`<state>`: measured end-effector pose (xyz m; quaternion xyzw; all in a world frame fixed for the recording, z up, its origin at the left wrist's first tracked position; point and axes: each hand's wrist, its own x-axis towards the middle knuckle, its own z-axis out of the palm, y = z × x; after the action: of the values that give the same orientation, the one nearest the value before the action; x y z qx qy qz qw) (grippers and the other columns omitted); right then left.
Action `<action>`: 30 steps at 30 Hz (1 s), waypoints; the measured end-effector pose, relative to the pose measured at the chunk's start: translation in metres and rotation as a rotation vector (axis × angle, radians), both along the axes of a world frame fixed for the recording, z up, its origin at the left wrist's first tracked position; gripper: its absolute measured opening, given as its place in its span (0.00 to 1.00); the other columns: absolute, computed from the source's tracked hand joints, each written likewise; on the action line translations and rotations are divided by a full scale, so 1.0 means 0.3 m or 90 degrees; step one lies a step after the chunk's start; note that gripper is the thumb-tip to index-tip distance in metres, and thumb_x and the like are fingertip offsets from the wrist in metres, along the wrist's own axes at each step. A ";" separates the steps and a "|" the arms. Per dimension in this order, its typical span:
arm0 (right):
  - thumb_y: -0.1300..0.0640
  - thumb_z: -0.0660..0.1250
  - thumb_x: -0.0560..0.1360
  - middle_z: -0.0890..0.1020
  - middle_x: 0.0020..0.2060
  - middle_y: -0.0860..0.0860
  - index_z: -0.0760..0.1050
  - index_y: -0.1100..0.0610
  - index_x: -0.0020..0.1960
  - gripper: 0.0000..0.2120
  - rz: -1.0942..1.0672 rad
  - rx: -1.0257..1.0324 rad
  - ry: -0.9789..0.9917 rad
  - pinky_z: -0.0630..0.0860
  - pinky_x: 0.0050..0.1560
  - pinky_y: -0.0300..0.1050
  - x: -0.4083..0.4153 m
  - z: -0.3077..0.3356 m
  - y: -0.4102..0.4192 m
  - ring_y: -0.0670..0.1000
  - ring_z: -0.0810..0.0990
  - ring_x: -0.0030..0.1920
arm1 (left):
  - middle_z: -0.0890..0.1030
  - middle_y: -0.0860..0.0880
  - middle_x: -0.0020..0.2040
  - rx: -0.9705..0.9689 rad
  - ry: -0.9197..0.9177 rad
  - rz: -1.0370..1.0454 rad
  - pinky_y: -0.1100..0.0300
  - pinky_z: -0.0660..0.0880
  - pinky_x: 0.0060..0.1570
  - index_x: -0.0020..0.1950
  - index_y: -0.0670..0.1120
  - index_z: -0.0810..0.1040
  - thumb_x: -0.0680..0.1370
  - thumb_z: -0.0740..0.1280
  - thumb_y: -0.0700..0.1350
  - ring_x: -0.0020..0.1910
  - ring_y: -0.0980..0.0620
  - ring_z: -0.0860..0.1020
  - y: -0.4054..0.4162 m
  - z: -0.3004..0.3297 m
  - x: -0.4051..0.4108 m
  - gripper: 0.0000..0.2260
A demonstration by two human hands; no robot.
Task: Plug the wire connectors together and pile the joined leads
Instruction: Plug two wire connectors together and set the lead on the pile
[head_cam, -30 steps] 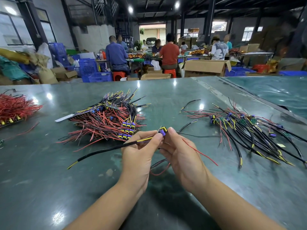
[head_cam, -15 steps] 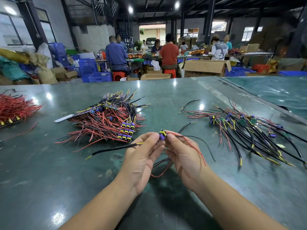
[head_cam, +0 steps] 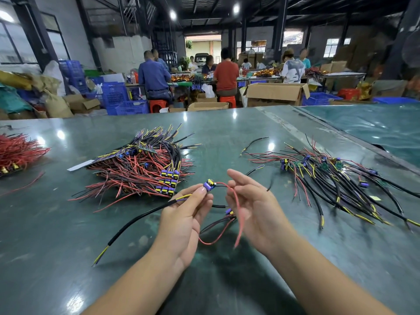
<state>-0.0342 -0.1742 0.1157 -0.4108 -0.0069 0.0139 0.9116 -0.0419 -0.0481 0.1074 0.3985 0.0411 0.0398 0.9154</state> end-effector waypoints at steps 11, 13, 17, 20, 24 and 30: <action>0.79 0.60 0.71 0.82 0.41 0.52 0.80 0.59 0.52 0.21 0.005 -0.087 -0.155 0.77 0.47 0.34 -0.012 -0.007 0.016 0.46 0.81 0.42 | 0.83 0.45 0.34 -0.079 0.039 -0.025 0.66 0.78 0.31 0.39 0.39 0.80 0.64 0.69 0.36 0.31 0.54 0.82 0.015 0.026 0.000 0.05; 0.75 0.67 0.68 0.82 0.38 0.49 0.82 0.56 0.49 0.17 -0.039 -0.161 -0.176 0.76 0.44 0.33 -0.015 -0.006 0.026 0.44 0.80 0.40 | 0.84 0.45 0.35 -0.068 0.038 -0.035 0.66 0.78 0.32 0.40 0.39 0.80 0.64 0.70 0.36 0.32 0.54 0.82 0.017 0.025 -0.002 0.06; 0.61 0.72 0.66 0.82 0.35 0.47 0.85 0.53 0.41 0.07 -0.092 -0.181 -0.160 0.71 0.42 0.37 -0.016 -0.002 0.025 0.44 0.76 0.38 | 0.83 0.44 0.37 -0.041 0.030 -0.074 0.67 0.78 0.32 0.43 0.39 0.80 0.64 0.70 0.36 0.35 0.53 0.82 0.019 0.023 -0.008 0.09; 0.57 0.70 0.68 0.82 0.35 0.47 0.85 0.54 0.42 0.05 -0.086 -0.208 -0.145 0.69 0.42 0.39 -0.014 -0.005 0.020 0.44 0.75 0.36 | 0.83 0.45 0.37 -0.016 0.024 -0.104 0.66 0.78 0.32 0.43 0.39 0.80 0.65 0.69 0.37 0.33 0.54 0.82 0.017 0.023 -0.013 0.08; 0.64 0.66 0.75 0.80 0.33 0.49 0.81 0.58 0.43 0.06 -0.064 -0.211 -0.156 0.71 0.38 0.35 -0.016 -0.011 0.031 0.44 0.74 0.33 | 0.84 0.44 0.38 0.015 0.035 -0.111 0.67 0.78 0.31 0.41 0.41 0.78 0.64 0.70 0.38 0.34 0.54 0.83 0.014 0.017 -0.010 0.08; 0.65 0.64 0.76 0.80 0.33 0.54 0.78 0.63 0.44 0.05 -0.058 -0.232 -0.157 0.73 0.36 0.37 -0.011 -0.015 0.026 0.47 0.76 0.31 | 0.84 0.42 0.36 0.055 0.011 -0.105 0.67 0.78 0.33 0.38 0.41 0.79 0.63 0.71 0.37 0.33 0.52 0.83 0.017 0.013 -0.006 0.06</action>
<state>-0.0374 -0.1663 0.1113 -0.5673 -0.0969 -0.0764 0.8142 -0.0438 -0.0429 0.1112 0.4402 0.0143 -0.0376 0.8970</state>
